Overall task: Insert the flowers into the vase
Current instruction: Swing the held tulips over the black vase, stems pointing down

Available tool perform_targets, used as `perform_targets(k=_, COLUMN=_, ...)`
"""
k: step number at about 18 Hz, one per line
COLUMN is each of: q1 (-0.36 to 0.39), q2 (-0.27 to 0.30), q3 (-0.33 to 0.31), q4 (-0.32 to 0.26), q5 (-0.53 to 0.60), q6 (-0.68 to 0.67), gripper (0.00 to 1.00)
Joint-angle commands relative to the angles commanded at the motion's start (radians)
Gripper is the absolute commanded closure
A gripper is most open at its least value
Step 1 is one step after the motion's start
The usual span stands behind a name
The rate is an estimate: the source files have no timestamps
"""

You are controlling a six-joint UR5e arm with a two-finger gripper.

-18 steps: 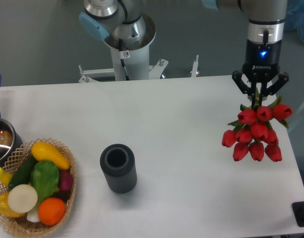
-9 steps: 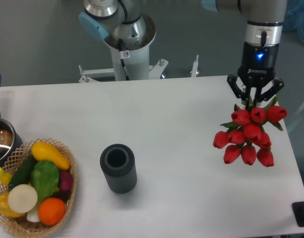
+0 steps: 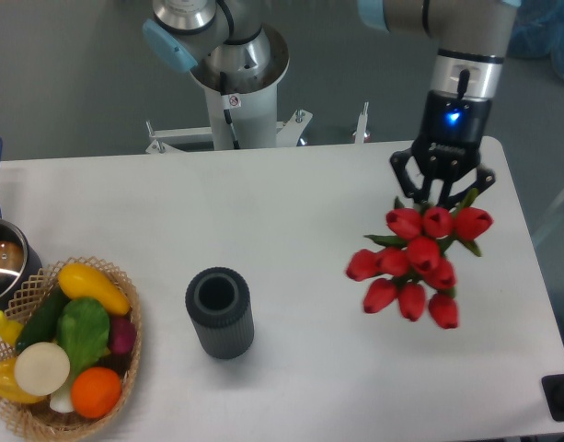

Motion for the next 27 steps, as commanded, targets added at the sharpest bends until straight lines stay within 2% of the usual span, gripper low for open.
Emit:
perform_targets(k=3, q1=-0.037, q2=-0.012, q3=0.002, q4=0.003, q5=-0.092, q6=0.003, gripper=0.82)
perform_targets(k=5, q1=-0.066, q2=-0.026, q3=0.002, q4=0.037, q5=-0.138, q6=0.003, gripper=0.82)
perform_targets(k=8, q1=-0.087, q2=-0.048, q3=0.002, q4=0.046, q5=-0.255, q6=0.017, gripper=0.82)
perform_targets(k=13, q1=-0.11, q2=-0.058, q3=-0.034, q4=0.051, q5=-0.437, q6=0.09, gripper=0.82)
perform_targets(k=20, q1=-0.15, q2=-0.06, q3=-0.089, q4=0.054, q5=-0.53, q6=0.251, gripper=0.82)
perform_targets(k=25, q1=-0.183, q2=-0.066, q3=-0.101, q4=0.054, q5=-0.573, q6=0.304, gripper=0.82)
perform_targets(k=27, q1=-0.189, q2=-0.066, q3=-0.126, q4=0.055, q5=-0.585, q6=0.322, gripper=0.82)
